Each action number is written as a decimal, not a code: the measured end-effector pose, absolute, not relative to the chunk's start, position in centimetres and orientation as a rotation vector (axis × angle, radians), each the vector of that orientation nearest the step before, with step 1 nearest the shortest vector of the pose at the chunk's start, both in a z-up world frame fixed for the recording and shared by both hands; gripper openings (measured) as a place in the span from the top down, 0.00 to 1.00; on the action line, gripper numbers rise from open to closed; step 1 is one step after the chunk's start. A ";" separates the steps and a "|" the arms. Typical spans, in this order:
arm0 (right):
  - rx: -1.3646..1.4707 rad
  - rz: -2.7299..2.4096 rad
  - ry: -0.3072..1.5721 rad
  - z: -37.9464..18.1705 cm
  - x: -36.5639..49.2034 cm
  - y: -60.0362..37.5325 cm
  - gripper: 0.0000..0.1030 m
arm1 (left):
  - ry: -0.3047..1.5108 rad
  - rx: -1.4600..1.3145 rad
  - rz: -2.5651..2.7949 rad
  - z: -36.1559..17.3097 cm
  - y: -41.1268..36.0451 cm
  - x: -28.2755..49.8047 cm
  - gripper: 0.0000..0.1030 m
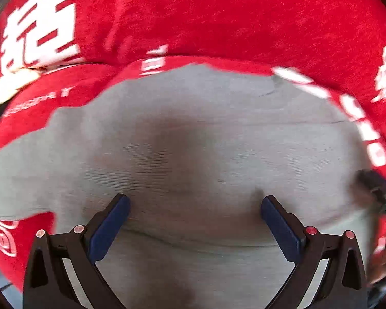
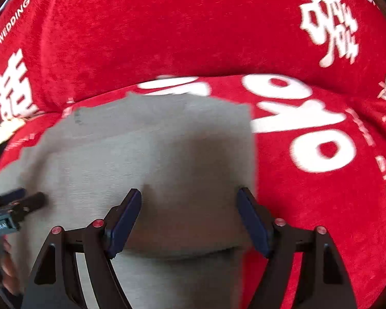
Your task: Fold small clothes
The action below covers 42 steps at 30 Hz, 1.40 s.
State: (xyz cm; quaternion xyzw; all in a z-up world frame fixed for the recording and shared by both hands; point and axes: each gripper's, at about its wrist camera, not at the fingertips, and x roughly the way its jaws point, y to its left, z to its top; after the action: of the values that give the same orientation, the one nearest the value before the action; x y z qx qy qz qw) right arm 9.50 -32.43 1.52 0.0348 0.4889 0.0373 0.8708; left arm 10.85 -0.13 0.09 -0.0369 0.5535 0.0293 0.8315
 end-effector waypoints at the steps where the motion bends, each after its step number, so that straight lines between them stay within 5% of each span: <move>1: 0.070 0.051 1.032 1.5 9.6 -32.9 0.23 | 1.171 -0.097 0.071 0.2 0.6 10.9 0.00; 7: 0.028 0.169 0.960 3.1 11.1 -31.4 0.23 | 1.155 -0.211 0.053 2.7 0.7 11.3 0.00; 17: -0.001 0.102 1.130 1.8 19.1 -30.3 0.18 | 1.241 -0.052 0.016 1.0 -4.3 15.5 0.00; 21: 0.071 0.192 1.034 5.0 12.8 -30.1 0.18 | 1.181 -0.122 -0.028 3.5 -3.3 12.4 0.00; 42: -0.117 0.265 1.018 1.7 -4.4 -24.8 0.15 | 1.115 -0.013 -0.062 0.9 -1.5 -2.0 0.00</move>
State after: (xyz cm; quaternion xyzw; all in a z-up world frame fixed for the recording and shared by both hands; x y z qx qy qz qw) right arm -4.44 -24.75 1.70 -0.0558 0.4856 0.1262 0.8632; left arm -2.00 -1.46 0.89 -0.0062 0.5289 -0.0295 0.8481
